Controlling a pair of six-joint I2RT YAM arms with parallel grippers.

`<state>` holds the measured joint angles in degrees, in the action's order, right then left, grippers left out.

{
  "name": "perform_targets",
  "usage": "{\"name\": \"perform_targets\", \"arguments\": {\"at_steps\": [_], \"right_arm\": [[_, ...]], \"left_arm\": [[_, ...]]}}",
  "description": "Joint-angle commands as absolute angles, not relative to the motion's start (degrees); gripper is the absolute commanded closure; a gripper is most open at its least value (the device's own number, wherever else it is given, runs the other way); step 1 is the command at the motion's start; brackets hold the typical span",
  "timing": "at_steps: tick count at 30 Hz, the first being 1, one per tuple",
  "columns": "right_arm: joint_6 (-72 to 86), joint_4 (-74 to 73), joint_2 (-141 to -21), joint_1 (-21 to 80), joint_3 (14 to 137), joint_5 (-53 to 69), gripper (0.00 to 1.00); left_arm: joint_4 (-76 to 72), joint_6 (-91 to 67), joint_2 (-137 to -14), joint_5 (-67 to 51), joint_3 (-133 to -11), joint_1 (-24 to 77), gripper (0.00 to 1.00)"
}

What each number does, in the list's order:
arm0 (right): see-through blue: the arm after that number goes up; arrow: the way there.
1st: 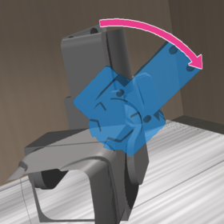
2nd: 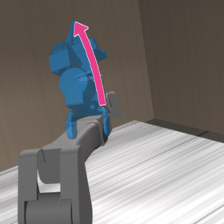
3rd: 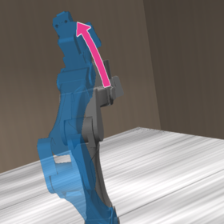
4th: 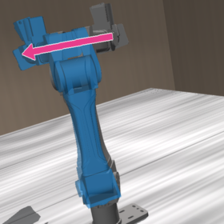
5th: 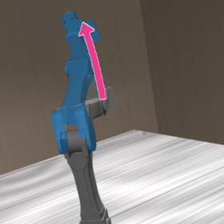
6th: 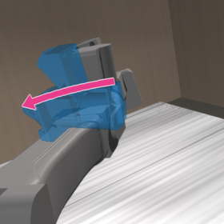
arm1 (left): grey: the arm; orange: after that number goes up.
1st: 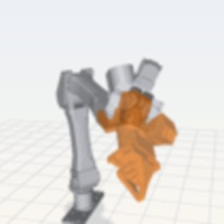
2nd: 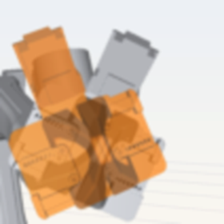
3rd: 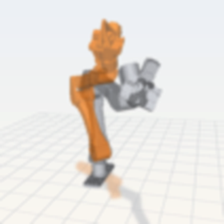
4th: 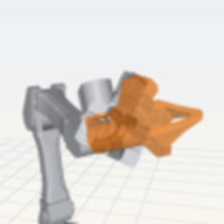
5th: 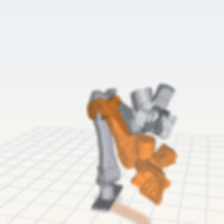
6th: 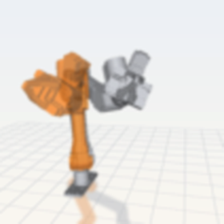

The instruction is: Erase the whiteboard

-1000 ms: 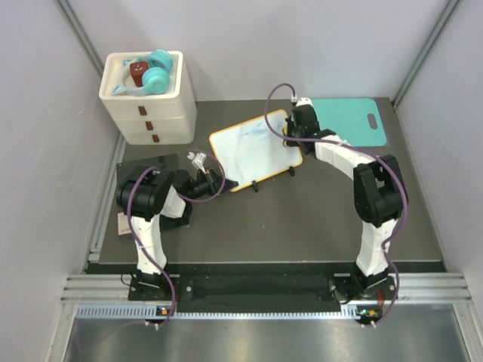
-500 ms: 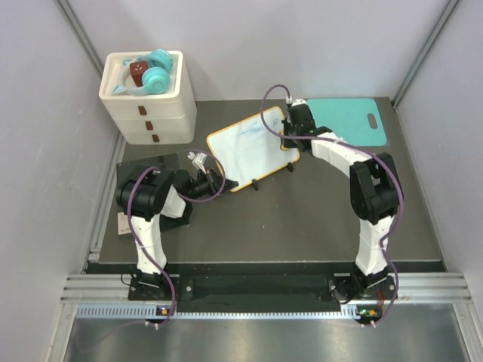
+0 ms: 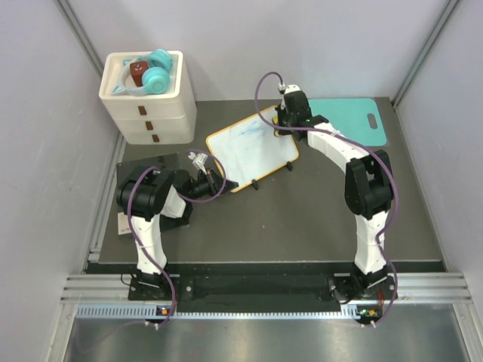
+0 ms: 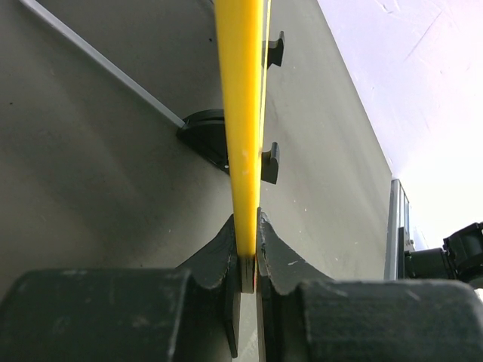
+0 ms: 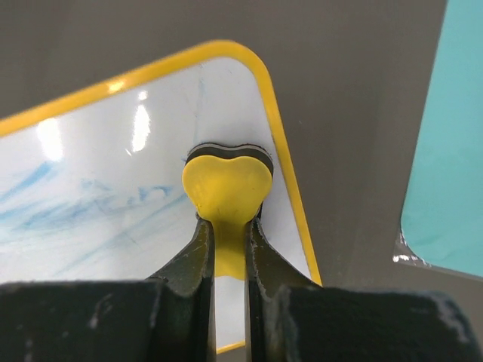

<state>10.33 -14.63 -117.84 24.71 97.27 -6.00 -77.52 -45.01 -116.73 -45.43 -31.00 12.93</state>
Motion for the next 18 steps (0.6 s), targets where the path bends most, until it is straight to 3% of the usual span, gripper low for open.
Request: {"name": "perform_targets", "arguments": {"at_steps": [1, 12, 18], "right_arm": [[9.93, -14.06, -120.31, 25.75, 104.67, -0.28, 1.00], [7.38, -13.71, -123.40, 38.05, 101.87, 1.23, 1.00], [7.73, -14.32, -124.72, 40.61, 102.04, -7.28, 1.00]], "left_arm": [[-81.04, -42.80, -116.28, -45.88, -30.94, 13.36, 1.00], [-81.04, -42.63, -116.28, -45.88, -30.85, 13.45, 1.00], [-81.12, -42.54, -116.10, -45.79, -30.59, 13.45, 1.00]]}}
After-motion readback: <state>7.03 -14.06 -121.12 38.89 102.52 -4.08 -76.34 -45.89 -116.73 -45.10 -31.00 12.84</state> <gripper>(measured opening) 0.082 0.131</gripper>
